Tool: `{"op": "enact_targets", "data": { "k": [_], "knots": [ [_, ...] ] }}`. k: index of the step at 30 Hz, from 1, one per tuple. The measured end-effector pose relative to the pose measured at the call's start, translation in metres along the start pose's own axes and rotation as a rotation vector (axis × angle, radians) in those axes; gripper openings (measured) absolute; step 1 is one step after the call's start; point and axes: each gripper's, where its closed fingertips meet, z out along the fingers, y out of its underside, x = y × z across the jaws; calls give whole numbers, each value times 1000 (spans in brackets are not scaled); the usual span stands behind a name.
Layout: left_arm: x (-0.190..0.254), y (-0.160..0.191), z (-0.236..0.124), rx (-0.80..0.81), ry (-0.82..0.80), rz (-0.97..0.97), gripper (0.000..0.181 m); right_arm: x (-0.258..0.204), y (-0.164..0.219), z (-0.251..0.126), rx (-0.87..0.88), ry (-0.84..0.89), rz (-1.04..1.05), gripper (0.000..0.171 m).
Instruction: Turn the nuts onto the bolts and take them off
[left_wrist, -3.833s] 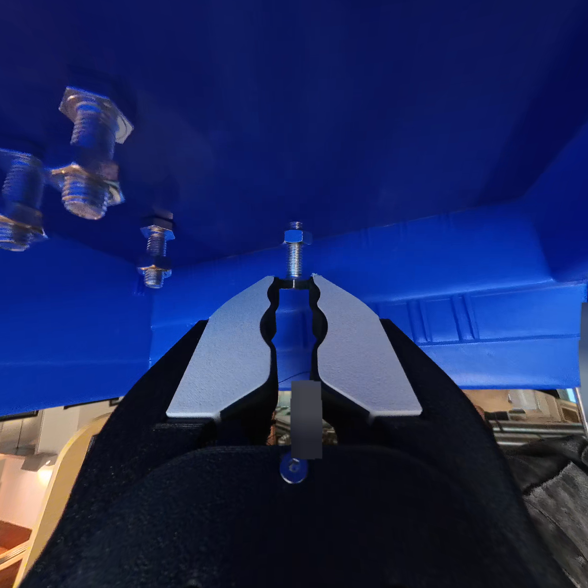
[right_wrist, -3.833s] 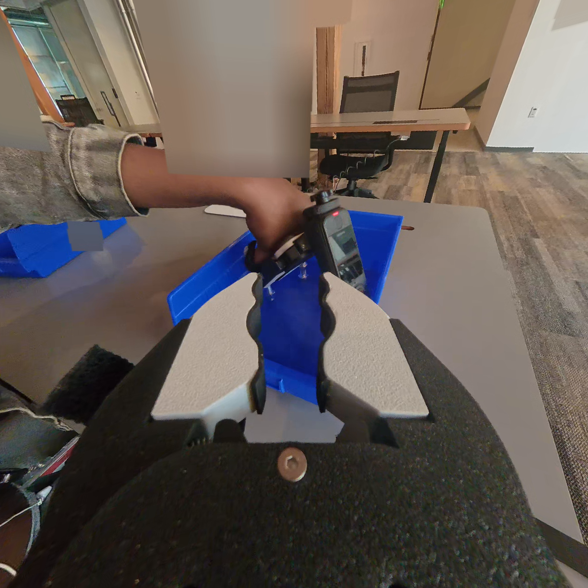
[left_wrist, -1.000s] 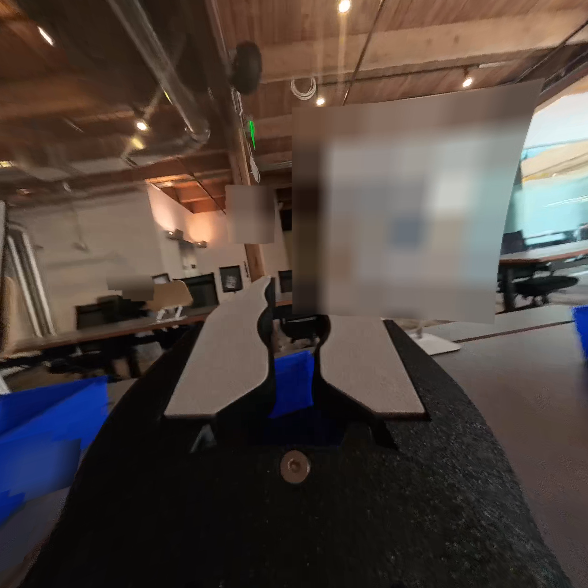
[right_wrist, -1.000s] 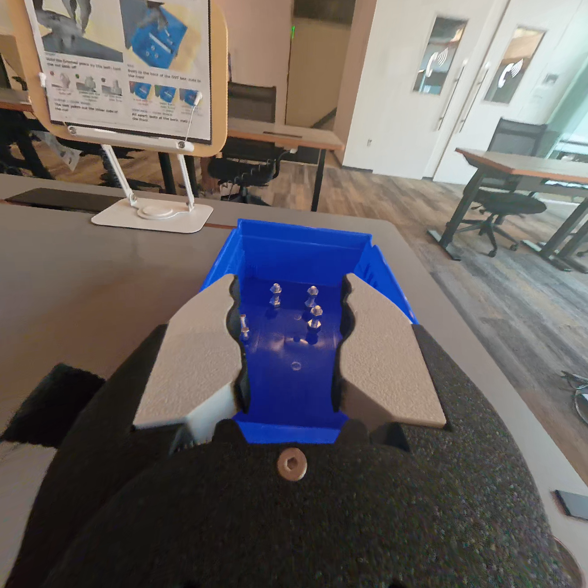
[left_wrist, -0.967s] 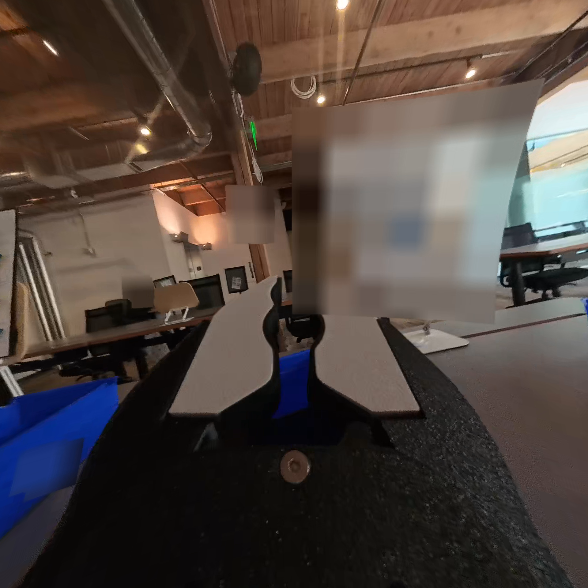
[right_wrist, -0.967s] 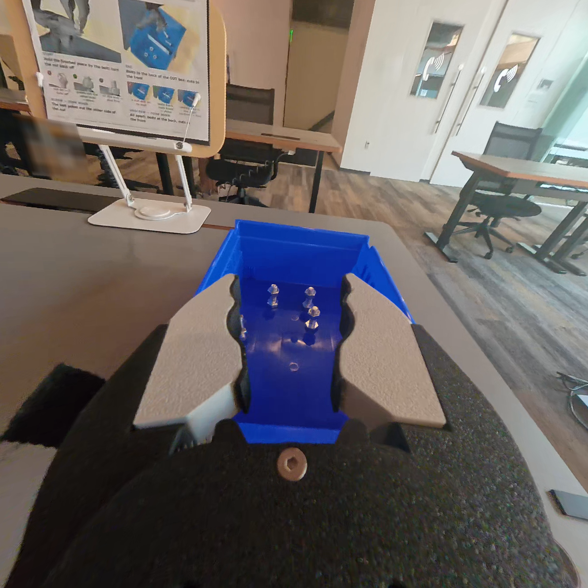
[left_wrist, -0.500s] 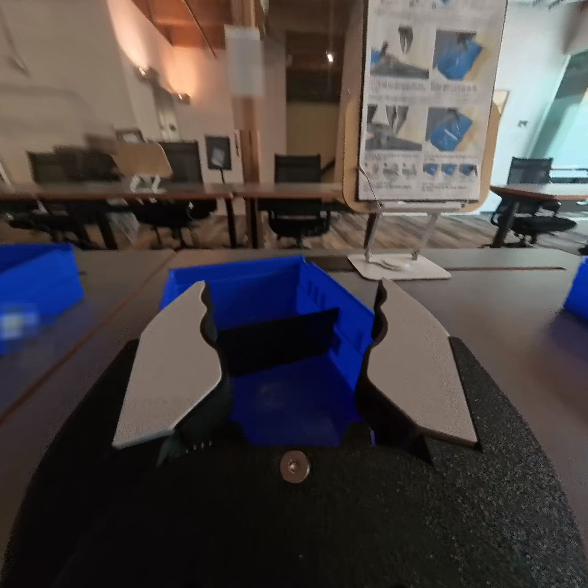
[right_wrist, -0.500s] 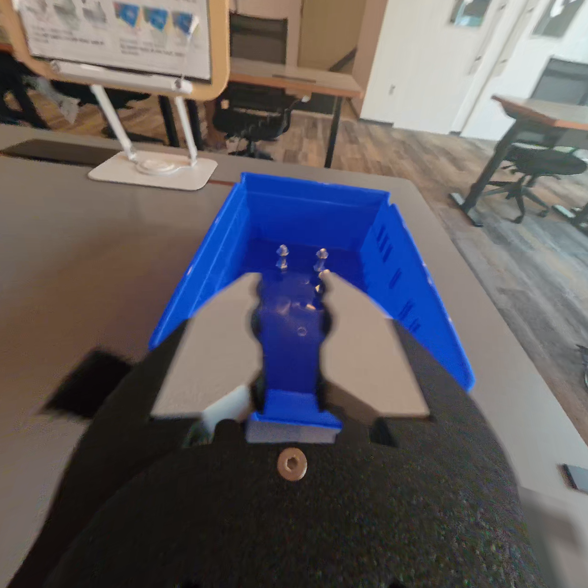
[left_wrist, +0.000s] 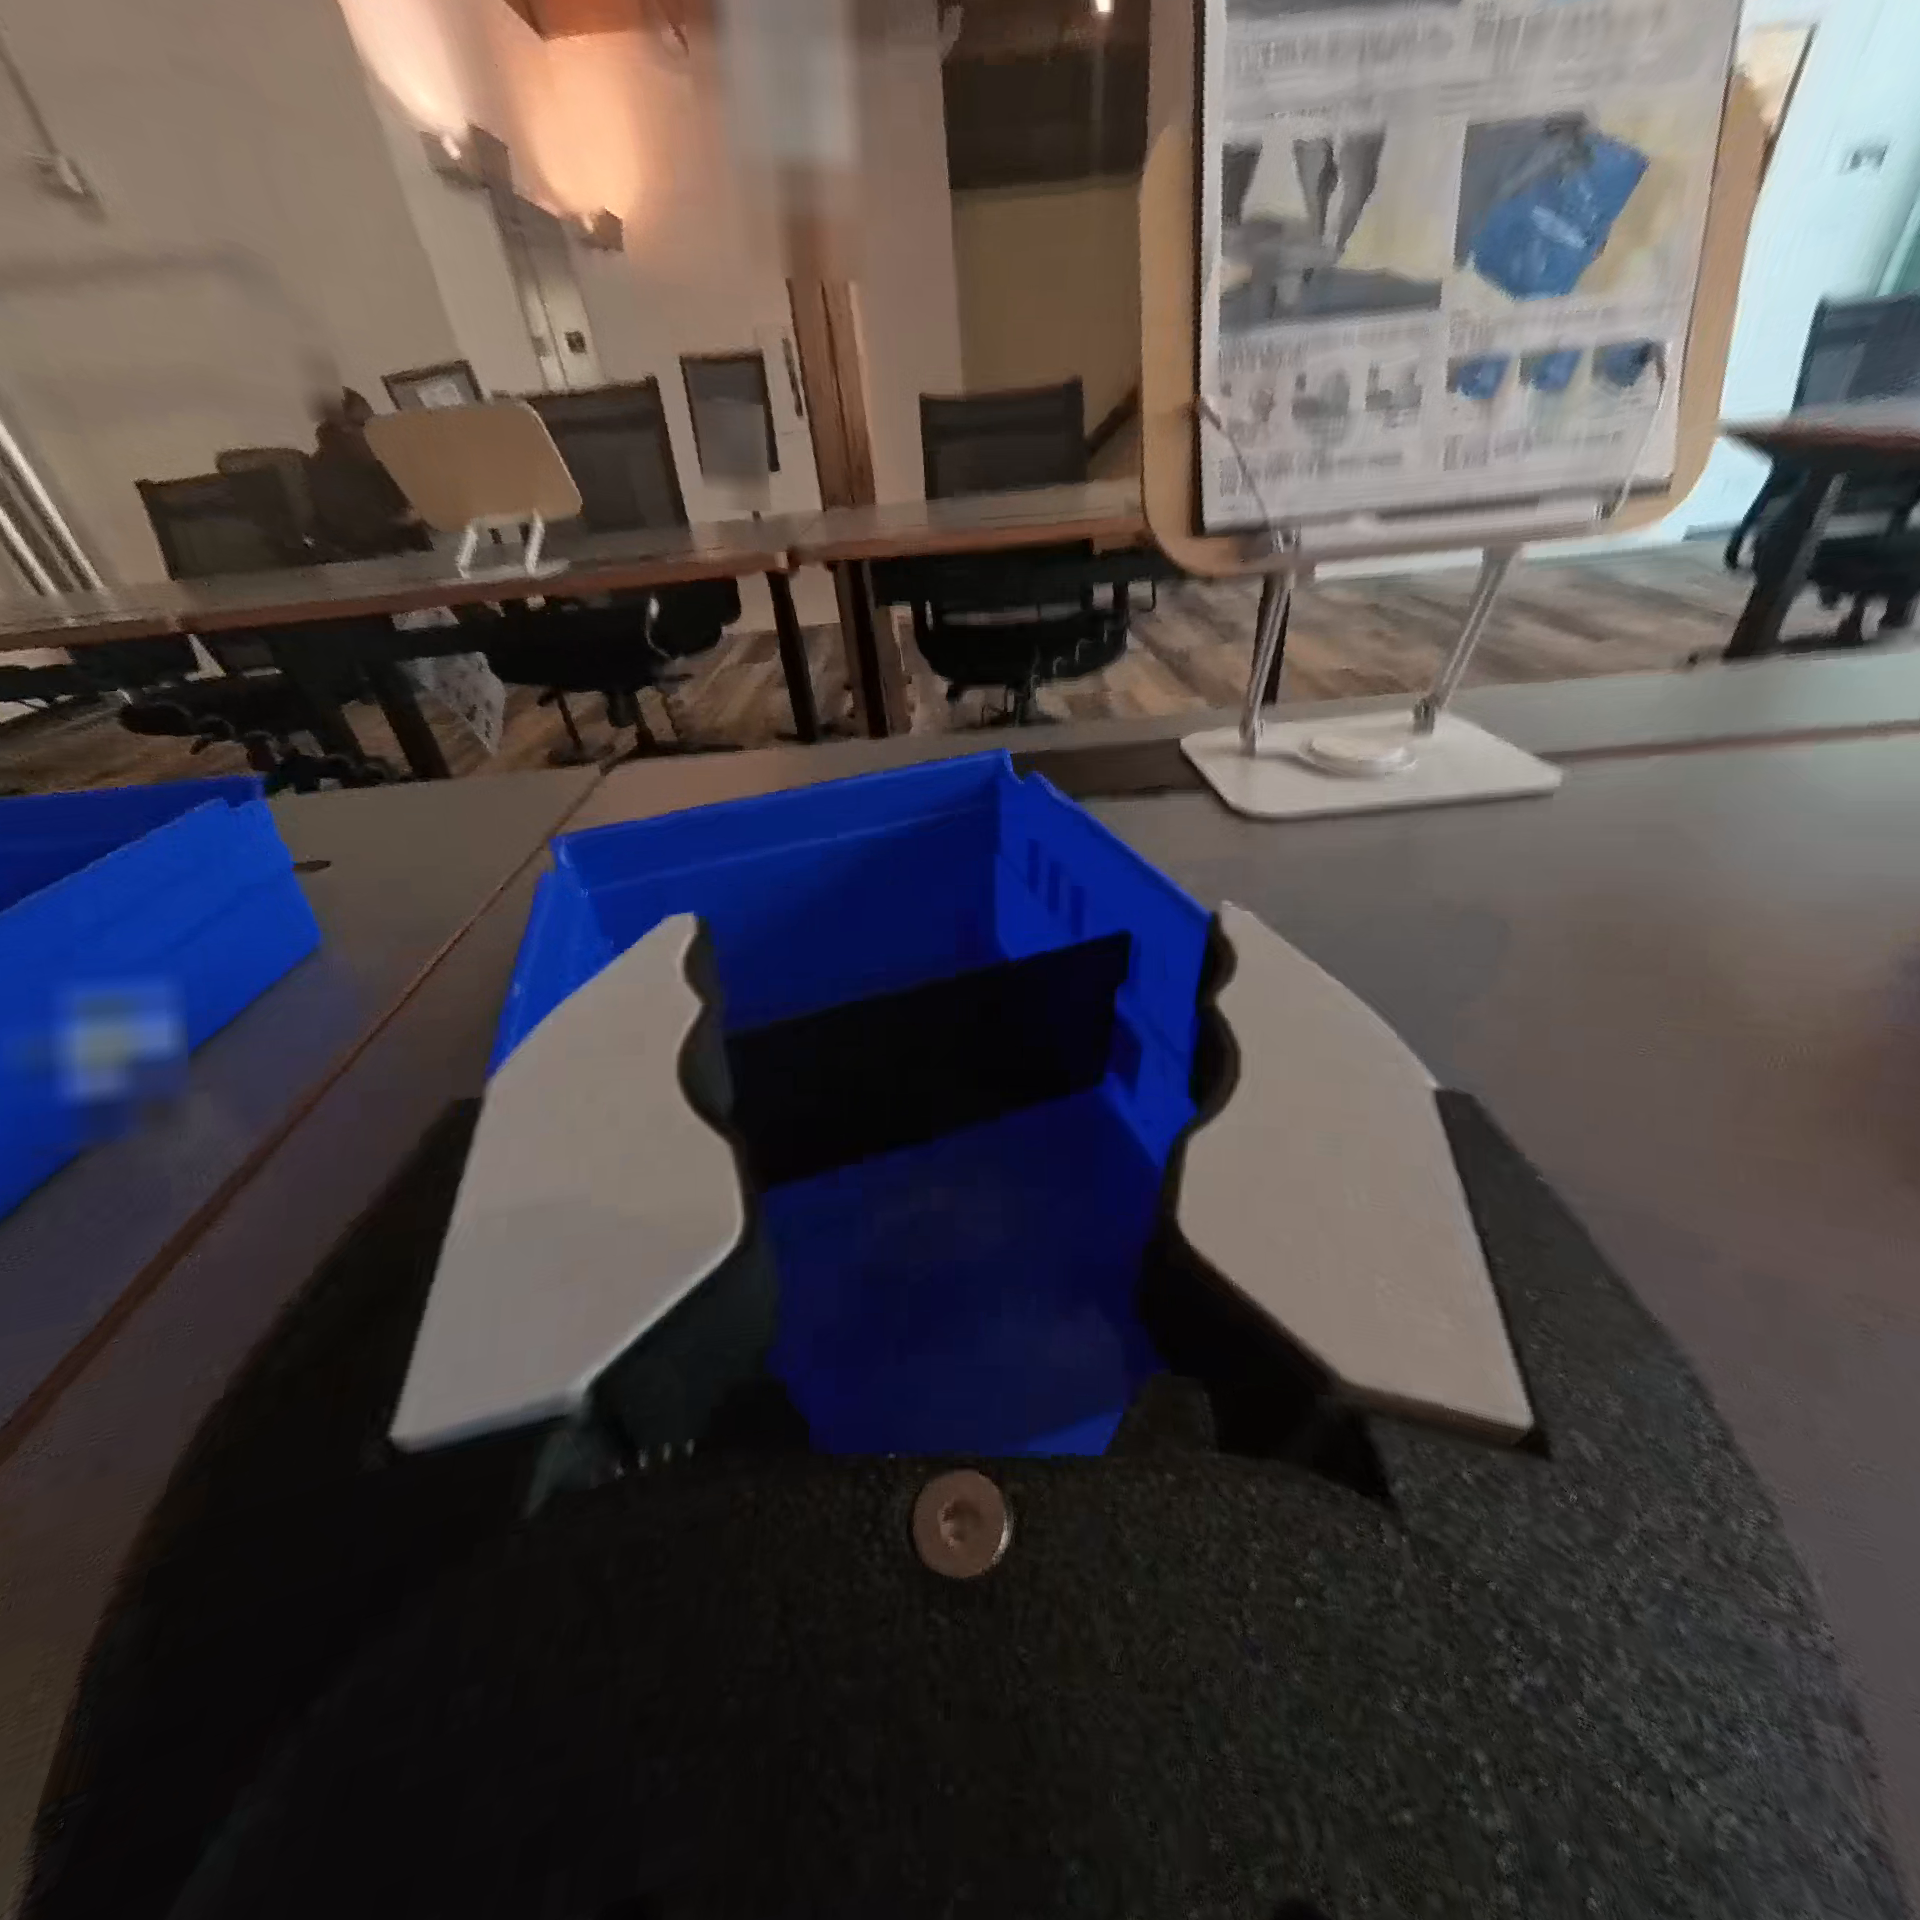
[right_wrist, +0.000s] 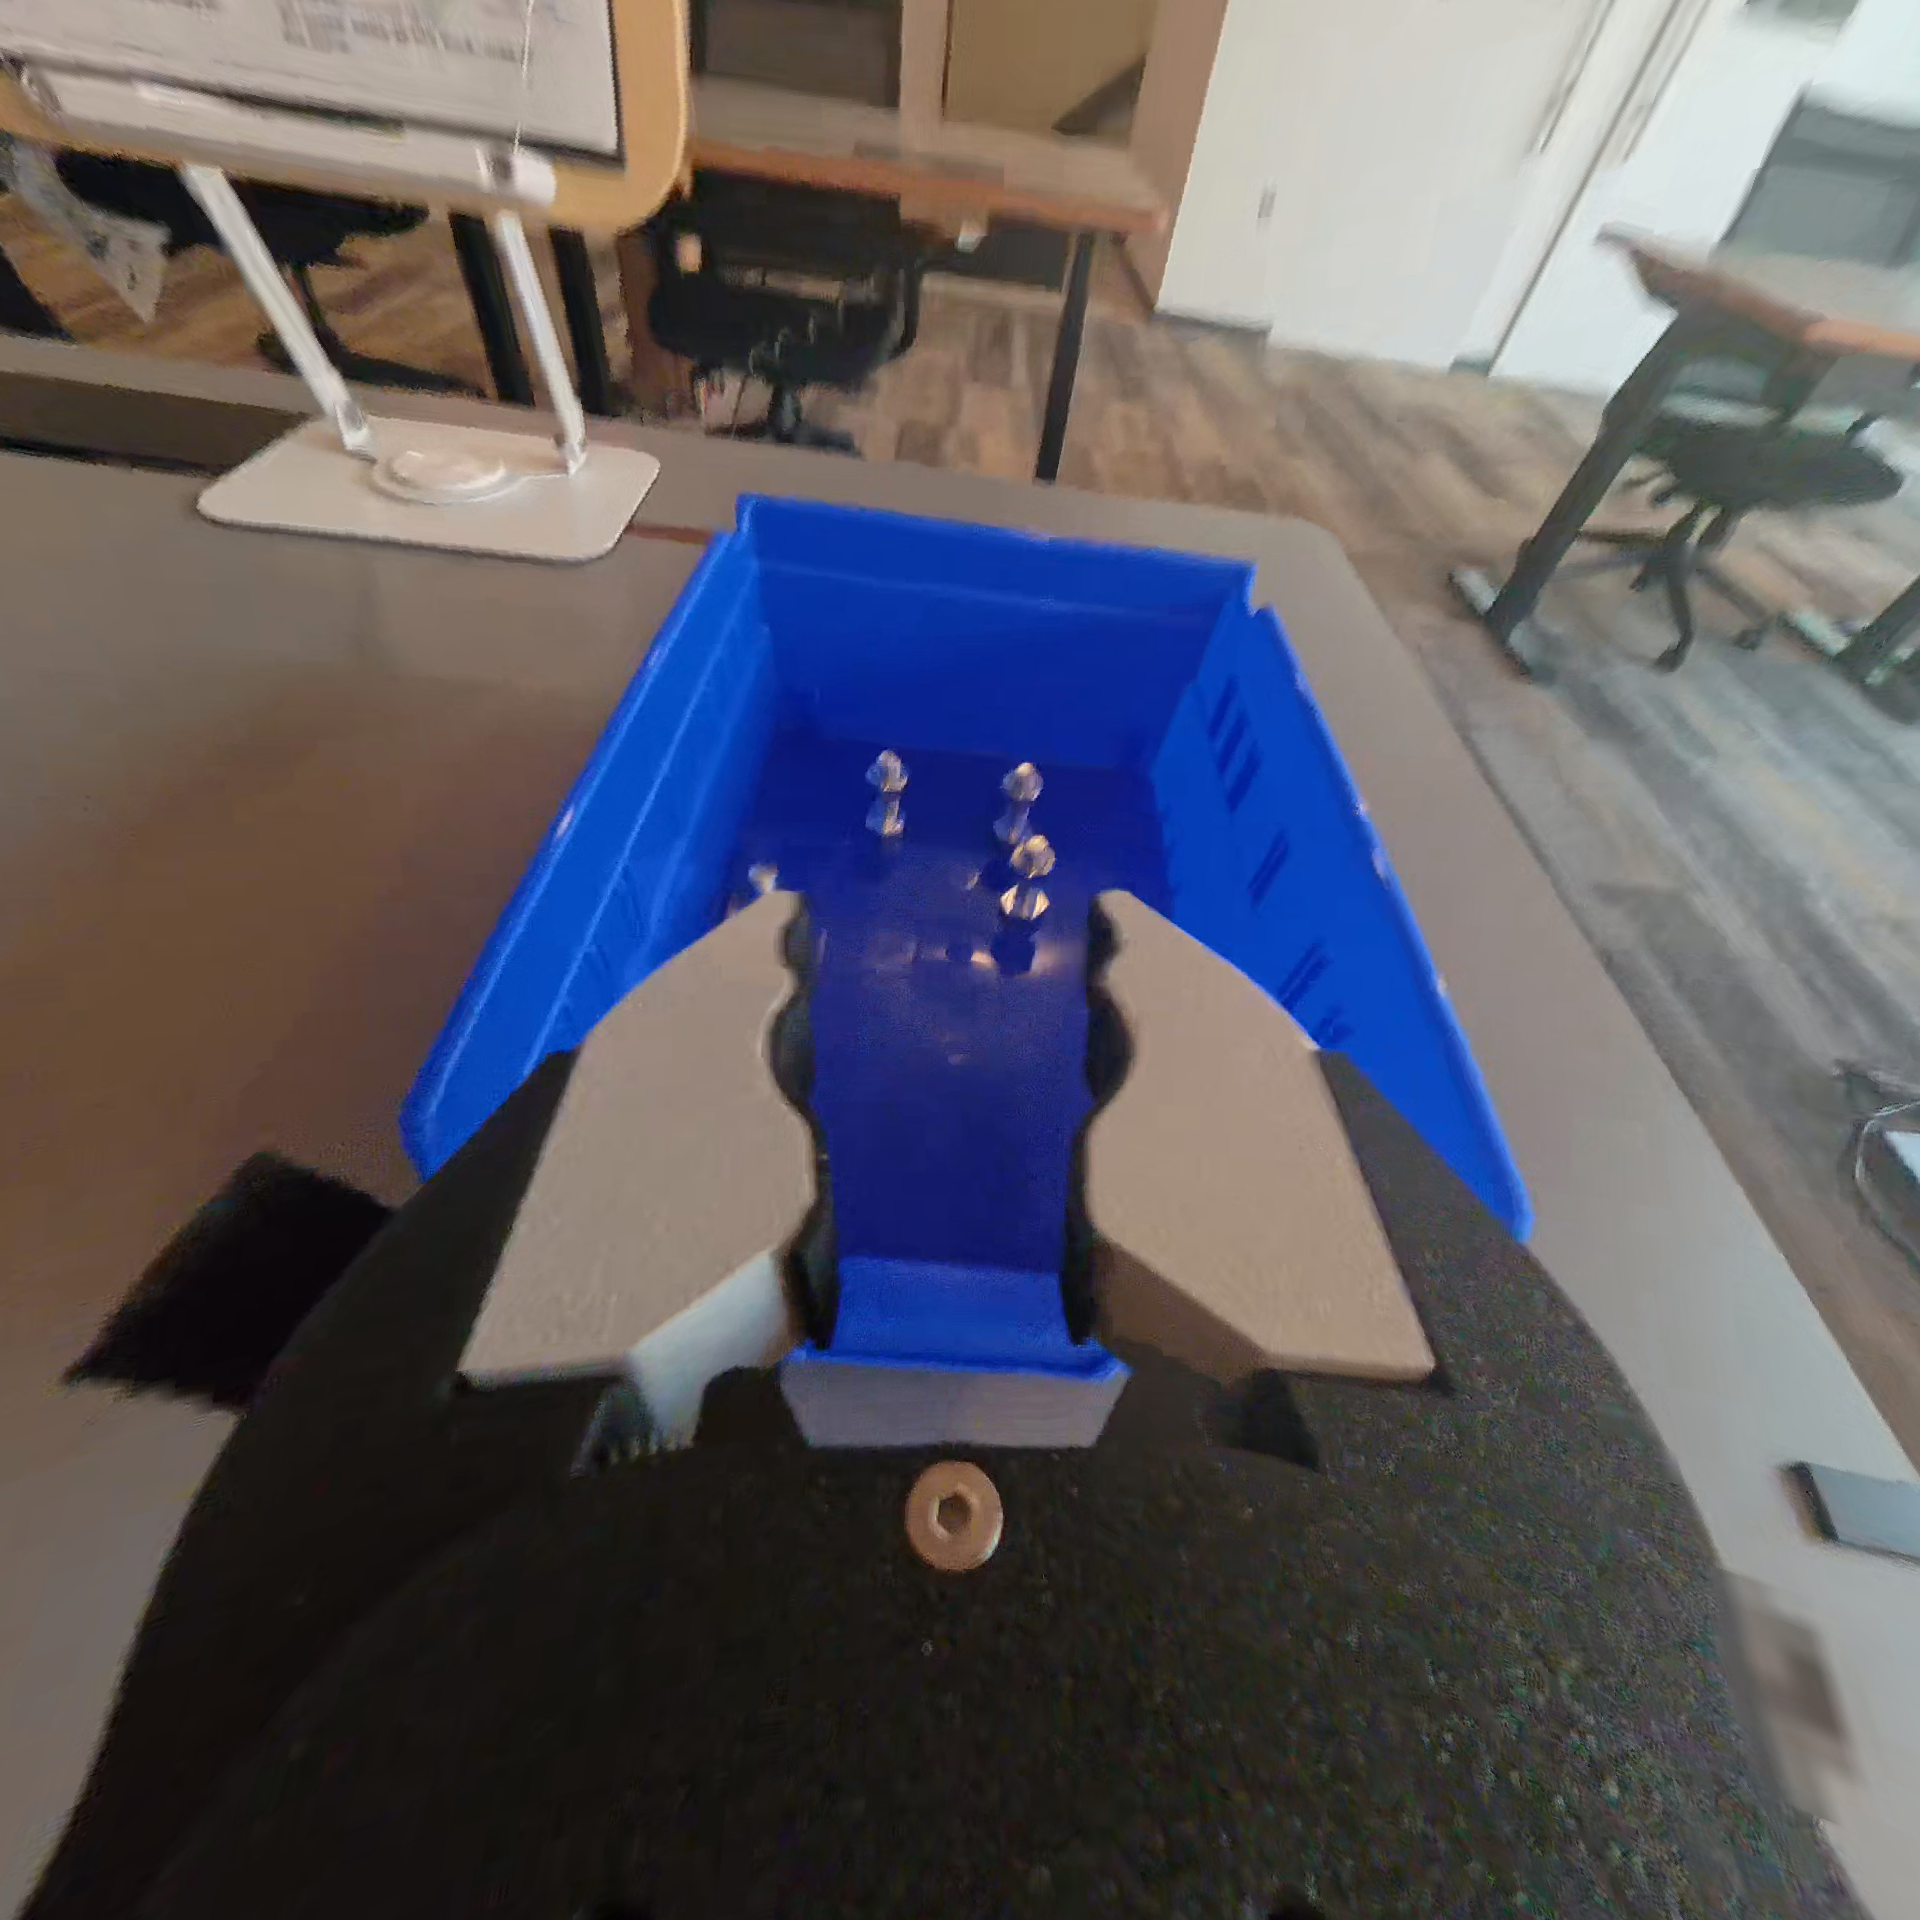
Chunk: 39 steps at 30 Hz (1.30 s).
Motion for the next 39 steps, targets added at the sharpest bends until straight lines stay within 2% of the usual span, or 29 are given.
{"op": "enact_targets", "data": {
  "k": [1,2,3,5,6,7,8,9,11,13,16,26,39],
  "knots": [
    [6,6,0,-52,31,22,61,-5,3,0,-20,-33,-15,2],
    [12,9,-2,-86,69,35,0,-7,0,-1,4,-45,-28,0],
    [8,5,-2,-68,38,-5,0,-7,-3,-3,23,-34,-26,0],
    [3,-3,-2,-32,10,-33,0,-5,-5,-4,9,-27,-22,35],
    [0,-7,-2,-18,-5,-30,21,-2,-7,-3,8,-12,-16,53],
    [0,-10,2,-19,-14,-18,94,0,-7,-1,-10,1,-4,70],
    [1,-2,7,-98,-5,-13,135,1,-3,1,-56,-4,12,88],
    [2,10,10,-213,-4,-29,146,1,1,2,-98,-8,36,104],
    [13,22,13,-290,60,-40,145,-1,5,4,-125,-24,60,102],
    [19,19,16,-239,85,-52,129,-6,6,6,-128,-50,65,95],
    [27,15,20,-211,102,-59,120,-12,10,8,-168,-64,51,91],
    [56,11,30,-250,168,7,114,-22,0,10,-165,-97,39,86],
    [59,4,28,-253,167,24,105,-19,4,6,-161,-100,63,83]
  ]
}}
